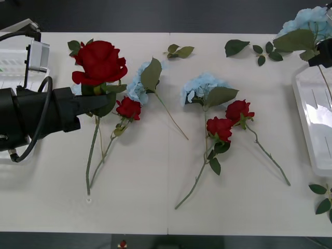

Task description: Put the red flowers into the right box and the blue flowers into the left box

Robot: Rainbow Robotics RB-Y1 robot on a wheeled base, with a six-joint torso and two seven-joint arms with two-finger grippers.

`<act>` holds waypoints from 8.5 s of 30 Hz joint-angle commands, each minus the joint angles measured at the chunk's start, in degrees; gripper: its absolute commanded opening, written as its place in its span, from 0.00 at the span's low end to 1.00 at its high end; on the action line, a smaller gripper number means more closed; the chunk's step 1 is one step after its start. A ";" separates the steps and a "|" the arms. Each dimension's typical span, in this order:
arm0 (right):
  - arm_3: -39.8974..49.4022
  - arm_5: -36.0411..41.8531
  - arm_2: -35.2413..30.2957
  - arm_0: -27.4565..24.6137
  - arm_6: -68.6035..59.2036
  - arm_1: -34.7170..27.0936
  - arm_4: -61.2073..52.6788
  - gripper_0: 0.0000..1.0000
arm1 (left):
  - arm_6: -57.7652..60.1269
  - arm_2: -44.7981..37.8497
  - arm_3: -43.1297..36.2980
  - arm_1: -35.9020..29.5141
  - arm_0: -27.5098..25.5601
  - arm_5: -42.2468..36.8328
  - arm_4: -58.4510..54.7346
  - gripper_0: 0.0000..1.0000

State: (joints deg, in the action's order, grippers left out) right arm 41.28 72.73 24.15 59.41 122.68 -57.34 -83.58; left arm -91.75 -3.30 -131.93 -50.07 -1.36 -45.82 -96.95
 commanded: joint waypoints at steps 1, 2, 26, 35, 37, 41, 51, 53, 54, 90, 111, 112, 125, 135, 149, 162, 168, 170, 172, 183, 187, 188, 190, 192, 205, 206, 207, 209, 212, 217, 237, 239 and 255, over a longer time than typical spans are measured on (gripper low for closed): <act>0.64 -2.94 0.46 0.62 0.63 1.09 2.89 0.00 | -7.04 2.24 -1.32 2.79 2.86 0.47 -6.85 0.00; 0.64 -4.09 1.60 0.45 0.36 1.53 3.25 0.00 | -8.62 2.77 -1.23 3.32 3.03 0.56 -7.91 0.00; -3.40 -19.29 16.72 -3.07 -8.95 11.37 9.05 0.79 | -15.82 16.04 5.72 8.68 6.46 14.80 -11.25 0.00; -3.05 -14.81 15.84 -0.43 -4.56 7.86 3.60 1.00 | -15.56 18.85 13.71 14.21 12.70 15.68 -11.25 0.00; -3.05 -13.05 15.66 0.71 -2.01 5.40 -0.71 1.00 | -15.39 19.12 15.38 15.97 13.67 15.59 -11.33 0.00; -3.05 -10.15 15.49 1.50 3.35 0.30 -13.72 1.00 | -15.21 19.91 17.93 18.70 15.25 15.59 -11.33 0.00; -2.17 -1.36 8.81 -4.48 19.00 -5.77 -44.83 1.00 | -14.95 20.79 21.27 23.18 18.15 15.59 -11.33 0.00; 0.29 -1.27 4.33 -8.87 22.51 -4.36 -48.35 1.00 | -14.95 20.79 21.62 24.15 18.59 15.59 -11.33 0.00; 2.66 -1.27 1.43 -11.95 24.36 -3.39 -50.02 1.00 | -14.95 20.79 21.89 24.67 18.85 15.59 -11.25 0.00; 63.57 -26.23 -3.06 -54.40 32.18 14.01 -53.97 1.00 | -12.75 22.99 22.50 31.09 19.91 15.50 -4.39 0.00; 54.08 -28.43 2.57 -43.50 31.57 26.14 -47.73 0.90 | -11.69 23.34 22.50 31.27 19.82 15.50 -4.30 0.00; 53.99 -28.43 2.57 -43.41 31.48 25.96 -47.64 0.72 | -11.69 23.34 22.50 31.18 19.82 15.59 -4.30 0.00; 54.08 -28.69 2.92 -43.32 30.95 24.21 -47.64 0.00 | -11.61 23.25 22.50 30.91 19.82 15.59 -4.39 0.00; 54.08 -28.78 2.92 -43.32 30.95 22.89 -47.64 0.00 | -12.05 23.34 22.41 26.96 19.82 15.32 -7.64 0.79; 54.08 -28.61 3.01 -37.79 30.86 11.99 -43.25 0.00 | -13.89 17.36 17.76 6.83 14.37 5.92 -20.91 0.82; 52.67 -26.50 3.10 -32.60 9.86 -16.66 -31.56 0.00 | -13.80 -3.21 32.70 -0.20 12.44 -26.95 -12.30 0.82; 45.38 -25.27 3.10 -32.60 2.56 -23.96 -28.57 0.00 | -12.84 -5.40 30.59 0.06 10.59 -23.79 4.13 0.82; 42.04 -25.18 3.18 -32.60 0.19 -25.45 -26.64 0.00 | -10.29 -5.40 29.09 1.38 9.54 -21.06 10.46 0.82; 39.40 -24.65 3.10 -32.60 -1.04 -25.89 -24.35 0.00 | -8.35 -5.49 27.86 3.32 9.45 -20.62 16.62 0.82; 22.44 -22.37 3.10 -32.60 -3.24 -24.66 -11.78 0.00 | -1.85 -5.84 24.70 17.20 11.29 -20.54 45.62 0.82; 15.85 -23.07 3.10 -32.60 -3.15 -23.43 -9.23 0.00 | -1.59 -5.84 24.70 21.86 12.08 -20.80 53.09 0.82; 14.88 -23.25 3.01 -32.60 -3.06 -22.99 -9.15 0.00 | -1.59 -5.93 24.70 22.83 12.26 -20.89 54.32 0.82; 11.45 -24.21 3.10 -32.60 -2.98 -21.67 -8.71 0.00 | -1.59 -5.84 24.96 25.11 12.88 -20.89 58.63 0.82; 9.17 -25.00 3.01 -32.51 -2.80 -20.53 -8.44 0.00 | -1.50 -5.93 25.58 26.52 13.67 -20.89 61.70 0.82; 0.99 -32.65 3.01 -32.51 -2.01 -13.41 -4.75 0.00 | -1.15 -2.50 40.34 31.88 21.93 -16.14 71.46 0.95; 0.55 -32.83 3.10 -32.51 -1.92 -13.15 -4.31 0.00 | -1.23 -1.62 42.63 31.88 22.46 -14.30 71.46 0.95; 0.47 -32.74 3.01 -32.51 -1.92 -13.15 -4.14 0.00 | -1.23 -1.27 43.60 31.88 22.81 -13.59 71.55 0.96; 0.55 -32.74 3.01 -32.51 -1.57 -13.06 -3.79 0.11 | -1.23 -0.13 46.50 31.88 24.04 -11.75 71.63 0.96; 1.26 -32.65 3.10 -32.51 -1.22 -13.15 -3.70 0.36 | -1.15 0.57 48.96 31.88 25.09 -11.66 71.90 0.96; 3.19 -32.21 3.01 -32.25 -0.34 -13.15 -3.70 0.82 | -1.15 1.72 52.56 31.88 26.59 -11.66 72.34 0.89; 18.22 -11.03 -1.30 -21.35 -3.94 -11.39 -4.75 1.00 | 2.10 -0.04 44.56 28.19 28.52 -21.24 68.03 0.00; 20.95 -11.38 -0.68 -21.35 -6.93 -10.25 -4.23 1.00 | 2.63 -1.54 40.87 25.73 28.70 -25.02 65.31 0.00; 23.32 -17.53 -0.60 -20.38 -15.28 3.81 16.78 1.00 | 2.10 -16.21 36.83 1.82 27.73 -31.52 54.76 0.00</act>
State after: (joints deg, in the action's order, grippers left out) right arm 65.71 55.27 24.42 37.35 108.17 -54.43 -68.12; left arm -89.43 -18.52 -96.09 -43.49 25.13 -78.16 -42.94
